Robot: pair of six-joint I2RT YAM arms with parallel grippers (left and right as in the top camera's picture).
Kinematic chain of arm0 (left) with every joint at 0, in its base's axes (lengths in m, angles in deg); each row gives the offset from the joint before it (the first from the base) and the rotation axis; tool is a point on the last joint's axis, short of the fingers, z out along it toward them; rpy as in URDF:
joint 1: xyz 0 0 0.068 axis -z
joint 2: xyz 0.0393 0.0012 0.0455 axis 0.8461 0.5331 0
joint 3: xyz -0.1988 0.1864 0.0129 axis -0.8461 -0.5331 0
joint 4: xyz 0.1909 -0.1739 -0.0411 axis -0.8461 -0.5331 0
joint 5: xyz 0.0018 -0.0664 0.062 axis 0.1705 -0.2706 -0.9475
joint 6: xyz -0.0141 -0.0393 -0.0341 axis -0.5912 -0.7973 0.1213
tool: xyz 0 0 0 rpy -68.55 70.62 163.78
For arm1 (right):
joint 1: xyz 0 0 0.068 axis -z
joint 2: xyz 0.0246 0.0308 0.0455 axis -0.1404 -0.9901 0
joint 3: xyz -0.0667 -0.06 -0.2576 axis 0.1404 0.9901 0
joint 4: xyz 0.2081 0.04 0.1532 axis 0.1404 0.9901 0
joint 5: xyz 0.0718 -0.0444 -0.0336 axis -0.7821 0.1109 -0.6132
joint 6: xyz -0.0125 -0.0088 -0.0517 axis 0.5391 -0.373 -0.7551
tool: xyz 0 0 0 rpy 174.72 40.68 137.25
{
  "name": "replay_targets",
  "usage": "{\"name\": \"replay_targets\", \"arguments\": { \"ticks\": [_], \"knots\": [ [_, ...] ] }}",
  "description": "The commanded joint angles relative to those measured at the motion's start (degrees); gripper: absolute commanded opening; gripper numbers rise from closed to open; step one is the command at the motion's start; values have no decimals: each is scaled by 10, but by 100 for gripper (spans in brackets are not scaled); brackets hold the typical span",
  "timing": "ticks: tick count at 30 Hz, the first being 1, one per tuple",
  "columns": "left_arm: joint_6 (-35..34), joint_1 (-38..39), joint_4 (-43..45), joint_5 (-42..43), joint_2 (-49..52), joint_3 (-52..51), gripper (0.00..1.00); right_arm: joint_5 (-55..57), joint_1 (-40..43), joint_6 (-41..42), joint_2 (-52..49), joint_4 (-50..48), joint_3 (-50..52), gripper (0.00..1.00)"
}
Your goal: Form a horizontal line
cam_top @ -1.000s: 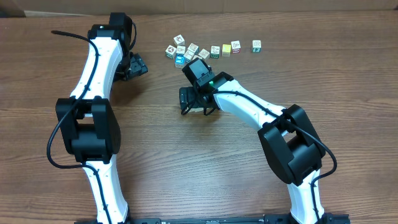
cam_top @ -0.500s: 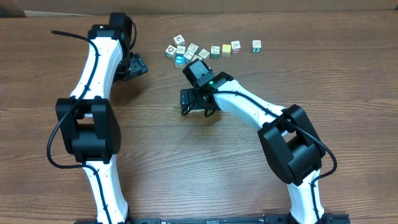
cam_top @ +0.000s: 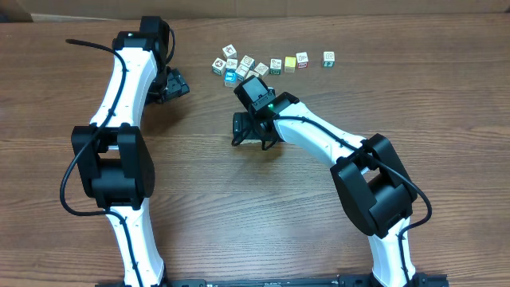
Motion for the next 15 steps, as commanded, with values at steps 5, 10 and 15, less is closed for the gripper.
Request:
{"name": "replay_targets", "arguments": {
  "ticks": [5, 10, 15],
  "knots": [
    [3, 2, -1, -6, -12, 12, 100, -4, 0, 60, -4, -2, 6, 94],
    [2, 2, -1, -6, -12, 12, 100, -4, 0, 60, -4, -1, 6, 94],
    [2, 2, -1, -6, -12, 12, 100, -4, 0, 60, -4, 1, 6, 95]
  ]
}}
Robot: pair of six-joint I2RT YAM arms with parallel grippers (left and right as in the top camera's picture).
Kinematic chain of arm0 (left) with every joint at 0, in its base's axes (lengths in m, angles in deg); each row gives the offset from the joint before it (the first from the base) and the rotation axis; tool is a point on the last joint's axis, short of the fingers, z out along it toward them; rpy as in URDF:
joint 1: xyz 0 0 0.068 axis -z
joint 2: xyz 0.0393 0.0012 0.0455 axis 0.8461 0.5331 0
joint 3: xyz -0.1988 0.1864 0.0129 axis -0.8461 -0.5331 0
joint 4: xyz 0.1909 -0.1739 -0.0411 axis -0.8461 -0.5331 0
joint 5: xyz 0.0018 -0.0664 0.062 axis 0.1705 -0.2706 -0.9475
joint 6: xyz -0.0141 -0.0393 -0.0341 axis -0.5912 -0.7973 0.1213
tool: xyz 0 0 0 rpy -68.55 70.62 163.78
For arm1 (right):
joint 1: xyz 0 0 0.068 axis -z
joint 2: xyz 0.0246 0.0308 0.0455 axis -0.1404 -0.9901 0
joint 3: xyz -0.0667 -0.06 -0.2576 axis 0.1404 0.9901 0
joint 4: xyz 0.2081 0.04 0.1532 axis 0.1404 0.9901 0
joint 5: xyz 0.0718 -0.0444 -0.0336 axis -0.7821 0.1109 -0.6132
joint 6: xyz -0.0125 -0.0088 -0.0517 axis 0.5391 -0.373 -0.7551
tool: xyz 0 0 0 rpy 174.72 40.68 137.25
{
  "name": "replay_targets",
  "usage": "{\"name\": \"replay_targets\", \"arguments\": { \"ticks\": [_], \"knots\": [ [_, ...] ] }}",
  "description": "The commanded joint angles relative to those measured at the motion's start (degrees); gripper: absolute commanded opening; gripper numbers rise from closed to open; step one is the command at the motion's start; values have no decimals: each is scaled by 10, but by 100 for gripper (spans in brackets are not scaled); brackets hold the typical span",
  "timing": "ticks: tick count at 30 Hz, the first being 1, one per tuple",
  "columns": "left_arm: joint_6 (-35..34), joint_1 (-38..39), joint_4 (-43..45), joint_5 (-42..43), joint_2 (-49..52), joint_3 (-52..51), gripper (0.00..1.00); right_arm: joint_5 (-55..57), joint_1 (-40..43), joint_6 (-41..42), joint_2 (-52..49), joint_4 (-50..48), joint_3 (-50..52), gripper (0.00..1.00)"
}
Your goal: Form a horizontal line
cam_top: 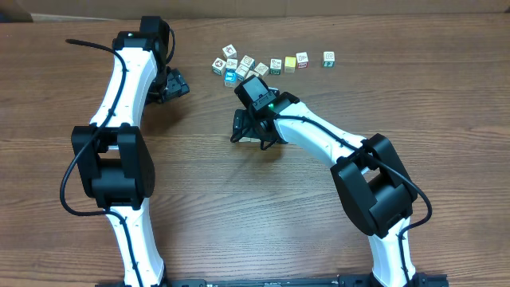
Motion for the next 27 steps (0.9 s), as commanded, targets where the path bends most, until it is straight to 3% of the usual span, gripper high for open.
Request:
{"name": "replay_targets", "arguments": {
  "ticks": [1, 12, 27],
  "knots": [
    [2, 2, -1, -6, -12, 12, 100, -6, 0, 11, -4, 3, 6, 95],
    [2, 2, -1, -6, -12, 12, 100, -1, -6, 10, -4, 3, 6, 100],
    [3, 2, -1, -6, -12, 12, 100, 23, -6, 5, -4, -6, 6, 100]
  ]
}}
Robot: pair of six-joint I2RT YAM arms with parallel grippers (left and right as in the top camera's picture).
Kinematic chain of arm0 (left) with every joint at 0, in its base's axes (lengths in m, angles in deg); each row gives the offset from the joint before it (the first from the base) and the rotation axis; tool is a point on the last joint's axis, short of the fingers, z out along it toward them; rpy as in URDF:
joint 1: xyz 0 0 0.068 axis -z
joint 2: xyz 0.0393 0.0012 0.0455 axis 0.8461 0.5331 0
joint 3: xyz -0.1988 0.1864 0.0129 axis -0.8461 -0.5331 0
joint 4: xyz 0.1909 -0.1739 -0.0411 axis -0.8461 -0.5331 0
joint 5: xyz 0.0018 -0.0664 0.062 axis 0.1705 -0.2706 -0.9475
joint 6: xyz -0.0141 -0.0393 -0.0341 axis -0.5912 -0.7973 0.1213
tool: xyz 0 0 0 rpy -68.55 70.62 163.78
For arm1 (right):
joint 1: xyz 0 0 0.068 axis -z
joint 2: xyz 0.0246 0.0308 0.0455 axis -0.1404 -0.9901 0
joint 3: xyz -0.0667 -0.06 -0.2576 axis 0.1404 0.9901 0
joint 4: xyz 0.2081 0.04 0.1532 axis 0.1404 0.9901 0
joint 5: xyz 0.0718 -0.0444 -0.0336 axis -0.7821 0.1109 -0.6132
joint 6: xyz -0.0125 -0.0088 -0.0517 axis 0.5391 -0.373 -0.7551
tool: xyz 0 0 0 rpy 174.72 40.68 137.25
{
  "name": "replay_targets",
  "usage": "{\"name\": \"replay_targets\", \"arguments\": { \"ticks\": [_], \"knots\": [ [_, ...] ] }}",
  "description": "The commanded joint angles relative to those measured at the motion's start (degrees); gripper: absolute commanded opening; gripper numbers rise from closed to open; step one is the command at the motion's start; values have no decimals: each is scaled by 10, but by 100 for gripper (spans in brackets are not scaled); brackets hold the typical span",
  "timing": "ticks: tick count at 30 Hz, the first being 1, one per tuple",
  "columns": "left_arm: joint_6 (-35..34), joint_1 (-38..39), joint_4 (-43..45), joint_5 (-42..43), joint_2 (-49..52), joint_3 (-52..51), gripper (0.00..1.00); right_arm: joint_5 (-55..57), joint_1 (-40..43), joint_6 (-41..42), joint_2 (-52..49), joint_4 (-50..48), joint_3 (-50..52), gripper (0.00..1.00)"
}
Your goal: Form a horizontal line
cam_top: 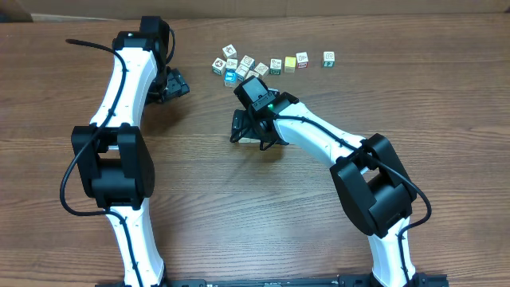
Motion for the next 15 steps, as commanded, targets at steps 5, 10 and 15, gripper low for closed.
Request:
{"name": "replay_targets", "arguments": {
  "ticks": [5, 10, 15],
  "knots": [
    [2, 2, -1, -6, -12, 12, 100, 17, -5, -35, -3, -33, 6, 100],
    [2, 2, -1, -6, -12, 12, 100, 33, -5, -49, -3, -41, 6, 100],
    [2, 2, -1, -6, -12, 12, 100, 39, -5, -46, -3, -30, 6, 100]
  ]
}}
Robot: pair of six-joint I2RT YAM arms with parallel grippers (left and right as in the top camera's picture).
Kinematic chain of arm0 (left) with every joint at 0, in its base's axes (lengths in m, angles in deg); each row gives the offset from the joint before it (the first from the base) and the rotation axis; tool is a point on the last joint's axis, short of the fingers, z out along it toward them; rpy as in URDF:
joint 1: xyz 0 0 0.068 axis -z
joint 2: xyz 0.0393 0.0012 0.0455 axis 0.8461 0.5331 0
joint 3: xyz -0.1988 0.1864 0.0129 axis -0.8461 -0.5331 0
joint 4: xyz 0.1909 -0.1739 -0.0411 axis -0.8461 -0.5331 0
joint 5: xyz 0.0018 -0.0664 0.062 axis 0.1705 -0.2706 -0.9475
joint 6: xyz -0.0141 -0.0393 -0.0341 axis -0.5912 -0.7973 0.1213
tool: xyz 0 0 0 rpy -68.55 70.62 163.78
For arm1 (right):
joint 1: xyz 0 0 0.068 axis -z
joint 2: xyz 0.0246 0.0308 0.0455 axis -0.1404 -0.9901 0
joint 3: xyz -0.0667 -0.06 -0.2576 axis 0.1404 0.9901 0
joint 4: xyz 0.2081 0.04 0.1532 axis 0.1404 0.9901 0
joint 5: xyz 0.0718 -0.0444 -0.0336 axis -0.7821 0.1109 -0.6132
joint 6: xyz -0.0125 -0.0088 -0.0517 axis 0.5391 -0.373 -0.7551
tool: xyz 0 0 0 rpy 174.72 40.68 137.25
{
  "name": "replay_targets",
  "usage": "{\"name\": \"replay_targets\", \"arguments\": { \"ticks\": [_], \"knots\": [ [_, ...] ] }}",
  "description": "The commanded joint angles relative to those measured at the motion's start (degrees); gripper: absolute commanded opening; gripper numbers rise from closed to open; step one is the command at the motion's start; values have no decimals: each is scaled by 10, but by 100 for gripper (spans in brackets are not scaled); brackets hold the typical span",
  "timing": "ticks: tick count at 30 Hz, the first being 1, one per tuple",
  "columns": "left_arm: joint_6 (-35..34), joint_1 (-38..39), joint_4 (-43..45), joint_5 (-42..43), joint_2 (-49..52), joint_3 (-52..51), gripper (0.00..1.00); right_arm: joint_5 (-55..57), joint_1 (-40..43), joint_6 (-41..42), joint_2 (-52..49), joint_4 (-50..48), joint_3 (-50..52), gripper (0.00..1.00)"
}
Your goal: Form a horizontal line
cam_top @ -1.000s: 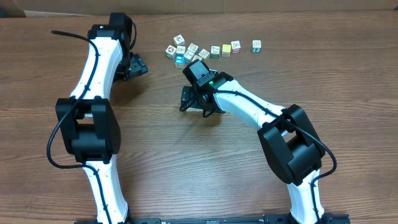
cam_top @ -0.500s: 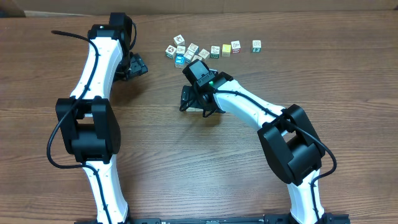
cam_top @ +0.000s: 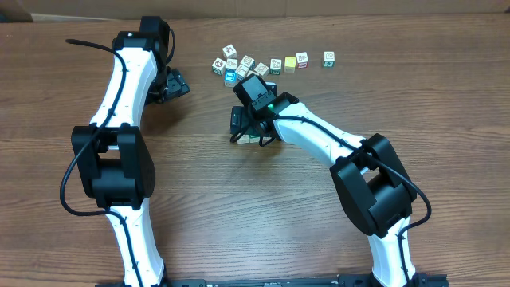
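Note:
Several small lettered cubes [cam_top: 247, 61] lie in a loose cluster at the table's far middle. More cubes trail to the right, ending in a lone cube [cam_top: 328, 58]. A cyan cube [cam_top: 230, 76] sits at the cluster's near edge, beside the right wrist. My right gripper [cam_top: 247, 139] points down at the table just below the cluster, its two dark fingers spread apart. A pale speck shows between them, too small to identify. My left gripper [cam_top: 177, 84] rests left of the cluster, and its jaws are too dark to read.
The brown wooden table [cam_top: 255, 215] fills the view. A black cable [cam_top: 84, 44] trails from the left arm at the far left. A pale wall edge runs along the top.
My right gripper has shifted slightly up toward the cluster, and its fingers stand a little closer together. The left arm and the cubes have not moved.
My right gripper stood below the cube cluster with its fingers wide apart at the oldest moment. It stayed almost in place through the two later moments. Now it sits a touch nearer the cubes with a narrower spread. The left arm held still throughout.

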Motion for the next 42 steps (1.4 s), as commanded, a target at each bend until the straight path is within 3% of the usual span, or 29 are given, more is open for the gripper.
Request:
{"name": "replay_targets", "arguments": {
  "ticks": [1, 12, 23, 36, 42],
  "knots": [
    [2, 2, -1, -6, -12, 12, 100, 13, -5, -4, -3, 8, 6, 100],
    [3, 2, -1, -6, -12, 12, 100, -28, -5, -10, -3, 8, 6, 100],
    [2, 2, -1, -6, -12, 12, 100, -44, -5, -83, -3, 3, 6, 100],
    [2, 2, -1, -6, -12, 12, 100, -44, -5, -75, -3, 18, 6, 100],
    [2, 2, -1, -6, -12, 12, 100, -44, -5, -64, -3, 21, 6, 93]
  ]
}}
